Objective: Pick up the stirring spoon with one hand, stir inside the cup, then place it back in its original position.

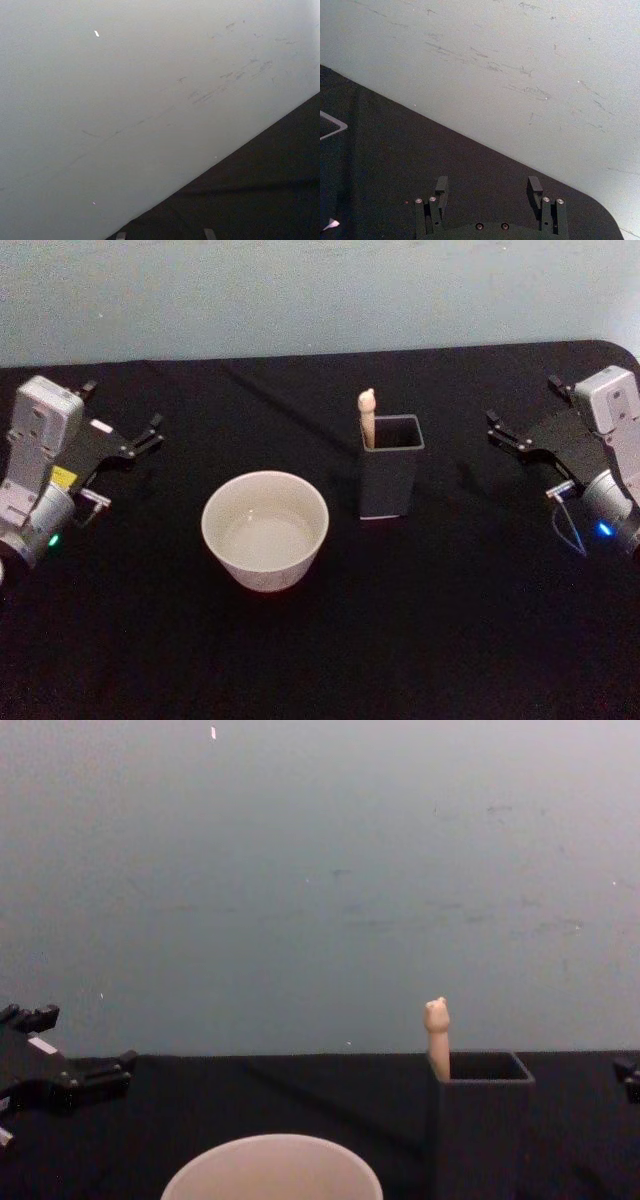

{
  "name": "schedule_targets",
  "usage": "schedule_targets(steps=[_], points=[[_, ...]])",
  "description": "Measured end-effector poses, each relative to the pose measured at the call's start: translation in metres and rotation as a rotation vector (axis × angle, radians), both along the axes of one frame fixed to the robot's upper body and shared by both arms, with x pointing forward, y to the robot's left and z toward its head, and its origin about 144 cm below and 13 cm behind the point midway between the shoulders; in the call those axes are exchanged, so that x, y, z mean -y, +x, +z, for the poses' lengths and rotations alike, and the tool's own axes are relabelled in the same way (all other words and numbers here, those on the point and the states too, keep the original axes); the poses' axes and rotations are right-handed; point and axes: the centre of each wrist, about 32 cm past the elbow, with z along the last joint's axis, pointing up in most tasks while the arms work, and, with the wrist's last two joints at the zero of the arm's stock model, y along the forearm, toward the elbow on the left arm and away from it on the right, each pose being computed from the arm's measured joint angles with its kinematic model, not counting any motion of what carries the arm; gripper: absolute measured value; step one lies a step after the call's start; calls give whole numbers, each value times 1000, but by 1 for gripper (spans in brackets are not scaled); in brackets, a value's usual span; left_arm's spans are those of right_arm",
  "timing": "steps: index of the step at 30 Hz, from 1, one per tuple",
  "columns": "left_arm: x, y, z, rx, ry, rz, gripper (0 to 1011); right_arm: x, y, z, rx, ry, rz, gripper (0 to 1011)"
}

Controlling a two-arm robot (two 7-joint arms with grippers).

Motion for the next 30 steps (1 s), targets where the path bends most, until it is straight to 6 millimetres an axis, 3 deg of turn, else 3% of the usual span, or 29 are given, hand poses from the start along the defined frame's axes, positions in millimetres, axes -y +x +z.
schedule_targets(steps=[30], points=[[0,0,0,0,0,0,1001,0,0,0,0,0,0,1002]])
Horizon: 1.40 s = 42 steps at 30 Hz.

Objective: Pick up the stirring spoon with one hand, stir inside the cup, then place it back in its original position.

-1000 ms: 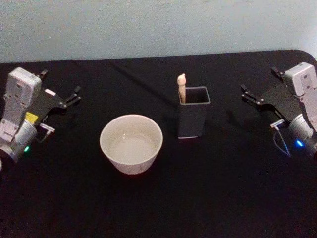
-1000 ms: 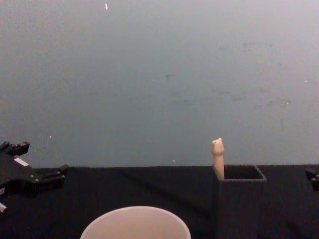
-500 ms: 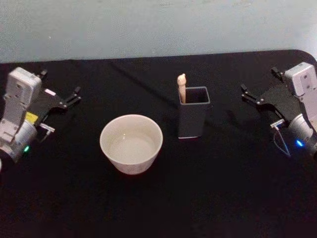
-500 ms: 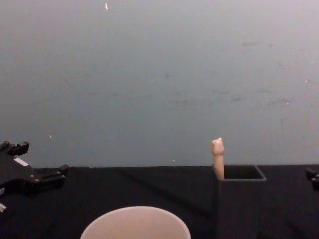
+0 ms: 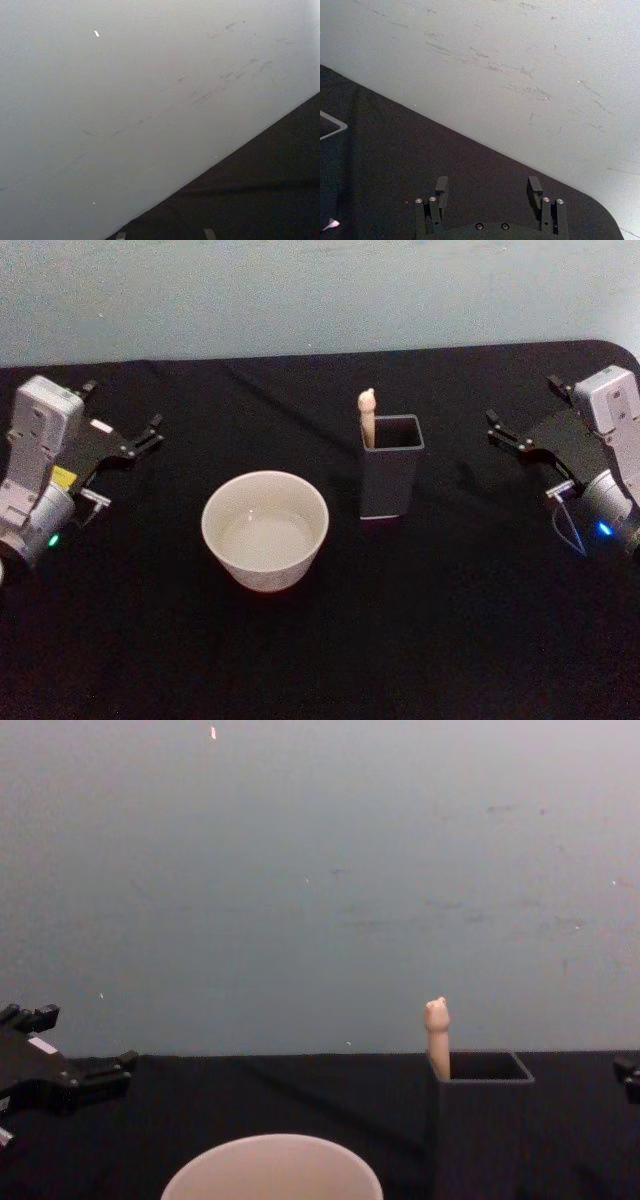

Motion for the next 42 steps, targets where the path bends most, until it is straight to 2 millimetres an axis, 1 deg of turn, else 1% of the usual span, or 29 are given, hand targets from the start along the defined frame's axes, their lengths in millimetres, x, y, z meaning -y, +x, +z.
schedule_targets(steps=[11,16,24,30,31,34,37,42], points=[[0,0,0,0,0,0,1001,0,0,0,0,1,1,1002],[0,0,0,0,0,0,1001,1,-4,3,-5,25,34,1002],[0,0,0,0,0,0,1001,2,-18,16,-20,136,90,1002],[0,0,0,0,0,0,1001,1,-31,31,-34,251,161,1002],[0,0,0,0,0,0,1001,1,-31,31,-34,251,161,1002],[0,0,0,0,0,0,1001,-3,-35,38,-50,287,211,1002],[0,0,0,0,0,0,1001,-6,-36,40,-67,301,242,1002],[0,0,0,0,0,0,1001,-19,-32,43,-127,318,317,1002]])
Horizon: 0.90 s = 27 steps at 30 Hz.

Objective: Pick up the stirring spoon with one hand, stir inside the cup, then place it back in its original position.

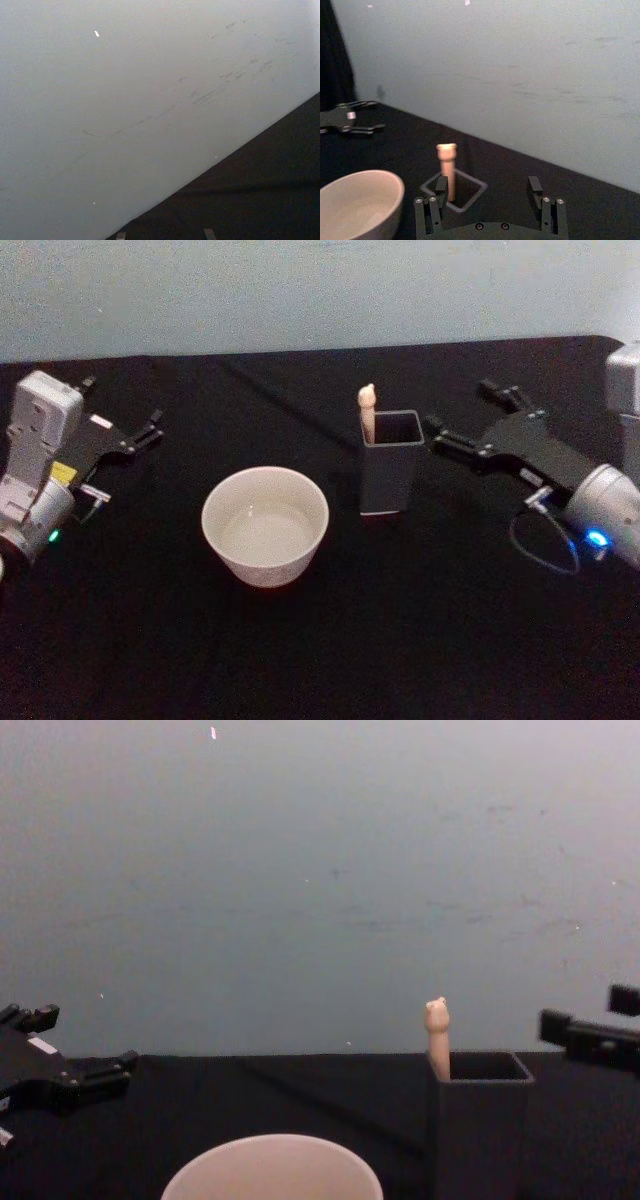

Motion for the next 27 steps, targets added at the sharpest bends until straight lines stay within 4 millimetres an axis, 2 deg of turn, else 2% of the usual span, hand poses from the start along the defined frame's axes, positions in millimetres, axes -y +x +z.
schedule_targets(steps=[11,27], points=[[0,0,0,0,0,0,1001,-24,13,5,-89,5,135,1002],[0,0,0,0,0,0,1001,-54,44,-2,-91,-33,107,1002]])
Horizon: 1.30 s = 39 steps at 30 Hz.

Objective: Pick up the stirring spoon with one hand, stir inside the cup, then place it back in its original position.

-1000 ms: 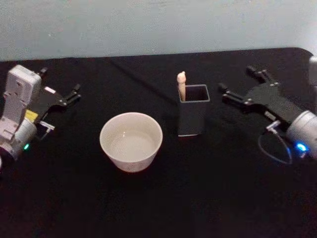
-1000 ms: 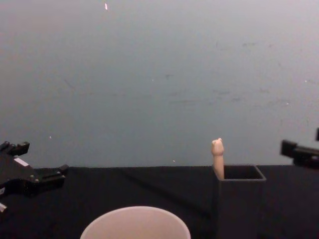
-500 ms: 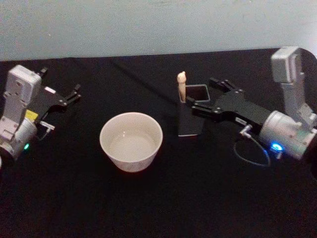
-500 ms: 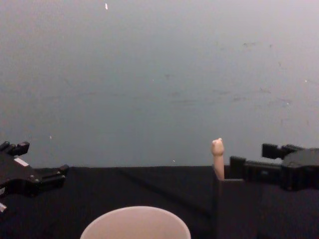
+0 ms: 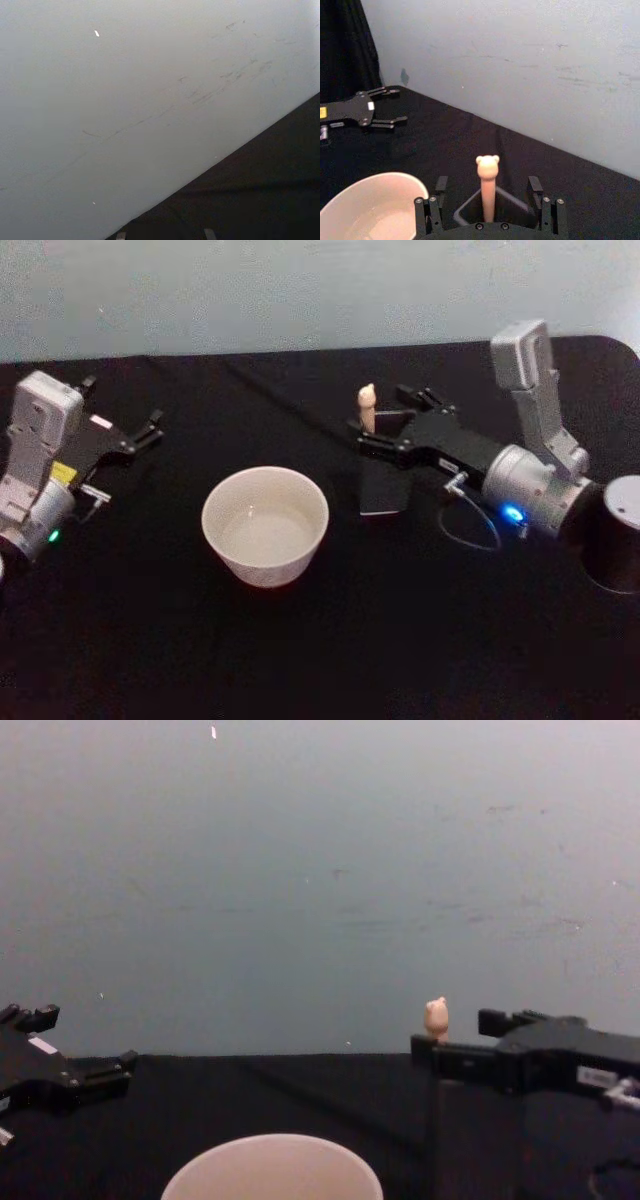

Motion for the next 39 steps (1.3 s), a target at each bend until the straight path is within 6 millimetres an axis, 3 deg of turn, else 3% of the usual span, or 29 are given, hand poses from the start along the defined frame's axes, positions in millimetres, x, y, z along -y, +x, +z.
schedule_targets(steps=[12,39], points=[[0,0,0,0,0,0,1001,-14,14,-3,22,-13,-9,1002],[0,0,0,0,0,0,1001,-19,19,-6,7,-34,-15,1002]])
